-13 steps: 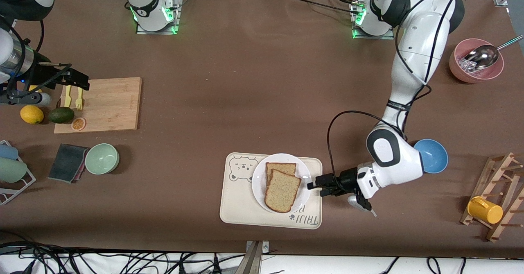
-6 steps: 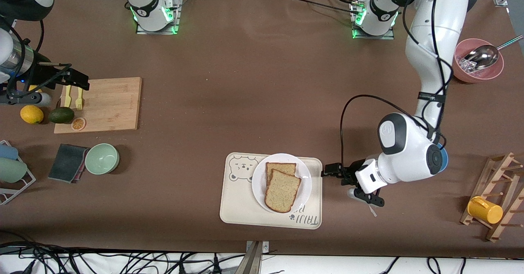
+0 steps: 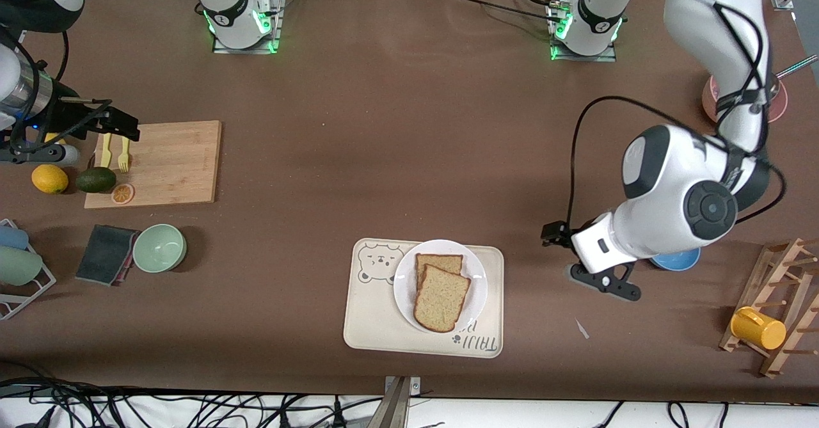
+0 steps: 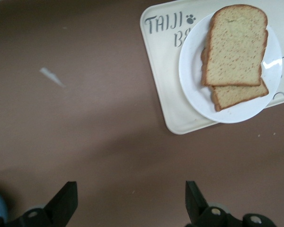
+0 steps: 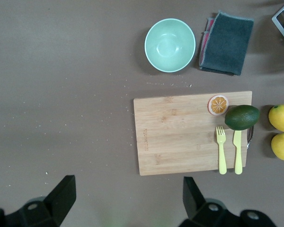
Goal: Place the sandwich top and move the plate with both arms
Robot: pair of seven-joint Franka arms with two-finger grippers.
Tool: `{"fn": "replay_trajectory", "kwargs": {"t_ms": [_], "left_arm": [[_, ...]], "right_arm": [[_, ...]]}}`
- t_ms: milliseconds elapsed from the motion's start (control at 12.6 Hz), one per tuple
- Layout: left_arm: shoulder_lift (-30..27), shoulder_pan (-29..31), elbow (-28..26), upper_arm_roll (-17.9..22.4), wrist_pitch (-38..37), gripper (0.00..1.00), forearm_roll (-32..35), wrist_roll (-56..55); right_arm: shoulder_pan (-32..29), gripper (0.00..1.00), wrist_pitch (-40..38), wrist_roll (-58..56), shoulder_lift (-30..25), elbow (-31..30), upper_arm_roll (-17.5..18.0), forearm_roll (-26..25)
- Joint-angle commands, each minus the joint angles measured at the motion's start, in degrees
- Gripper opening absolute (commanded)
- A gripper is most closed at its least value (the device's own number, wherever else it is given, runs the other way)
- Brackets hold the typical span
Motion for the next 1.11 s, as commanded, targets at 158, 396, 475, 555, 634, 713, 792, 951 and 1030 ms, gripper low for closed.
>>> {"fn": "replay_trajectory", "kwargs": {"t_ms": [158, 396, 475, 555, 634, 713, 792, 951, 1030], "left_arm": [[-10.8, 0.6, -3.6, 0.3, -9.3, 1.00, 3.7, -6.7], [-17.1, 0.8, -6.4, 0.0, -12.1, 1.00, 5.0, -6.9], [-20.4, 1.1, -9.3, 0.0, -12.1, 1.00, 5.0, -6.6], [-23.8, 1.5, -12.8, -0.1, -12.1, 1.00, 4.9, -6.6], [-27.0, 1.6, -16.2, -0.1, -12.1, 1.00, 4.8, -6.6], [-29.3, 2.4, -18.9, -0.1, -12.1, 1.00, 4.5, -6.6], [-31.1, 2.6, -20.8, -0.1, -12.1, 1.00, 4.2, -6.6], [-33.1, 6.0, -23.3, 0.2, -12.2, 1.00, 2.3, -6.3], [-33.0, 7.3, -23.4, 0.2, -11.7, 1.00, 1.2, -6.2]], "right_arm": [[-0.3, 1.00, -0.8, -0.4, 0.2, 1.0, 0.2, 0.8], [-0.3, 1.00, -0.8, -0.4, 0.2, 1.1, 0.2, 0.7], [-0.3, 1.00, -0.8, -0.4, 0.2, 1.0, 0.2, 0.7], [-0.3, 1.00, -0.8, -0.5, 0.2, 1.0, 0.2, 0.8], [-0.4, 1.00, -0.8, -0.5, 0.2, 1.0, 0.2, 0.8], [-0.3, 1.00, -0.7, -0.6, 0.2, 1.0, 0.2, 0.8], [-0.3, 1.00, -0.7, -0.6, 0.2, 1.0, 0.2, 0.8], [-0.3, 1.00, -0.7, -0.7, 0.2, 1.0, 0.2, 0.8], [-0.3, 1.00, -0.7, -0.7, 0.2, 1.0, 0.2, 0.8]]}}
